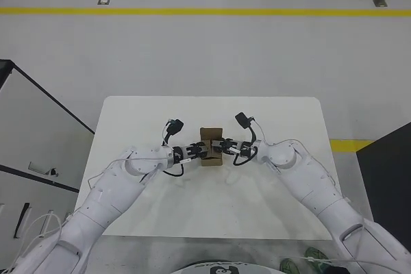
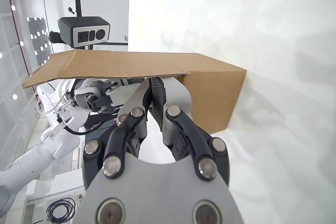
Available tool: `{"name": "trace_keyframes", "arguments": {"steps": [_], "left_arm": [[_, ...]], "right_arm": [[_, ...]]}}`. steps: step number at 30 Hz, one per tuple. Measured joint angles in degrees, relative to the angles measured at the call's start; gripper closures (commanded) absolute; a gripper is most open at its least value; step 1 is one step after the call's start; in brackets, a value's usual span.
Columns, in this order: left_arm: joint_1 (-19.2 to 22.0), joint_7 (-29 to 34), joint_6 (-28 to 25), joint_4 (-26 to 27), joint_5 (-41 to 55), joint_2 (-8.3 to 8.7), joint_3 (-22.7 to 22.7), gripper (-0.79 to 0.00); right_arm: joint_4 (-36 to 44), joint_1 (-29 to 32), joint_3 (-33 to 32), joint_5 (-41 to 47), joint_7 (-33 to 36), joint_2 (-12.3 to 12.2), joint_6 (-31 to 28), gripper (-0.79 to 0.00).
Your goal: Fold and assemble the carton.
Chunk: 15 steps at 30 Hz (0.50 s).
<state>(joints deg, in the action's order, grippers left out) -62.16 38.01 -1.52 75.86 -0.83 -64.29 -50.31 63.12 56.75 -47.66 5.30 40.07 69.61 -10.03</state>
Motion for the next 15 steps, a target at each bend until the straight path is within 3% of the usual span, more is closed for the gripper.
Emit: {"name": "trace_keyframes", "arguments": {"steps": [15], "left_arm": [[-0.42,0.68,-1.33,-0.05,-0.02,-0.25,-1.43,0.0]], "right_arm": [[1.67,1.08,-1.1,-2.22,-0.36,0.06,1.25,0.0]]}}
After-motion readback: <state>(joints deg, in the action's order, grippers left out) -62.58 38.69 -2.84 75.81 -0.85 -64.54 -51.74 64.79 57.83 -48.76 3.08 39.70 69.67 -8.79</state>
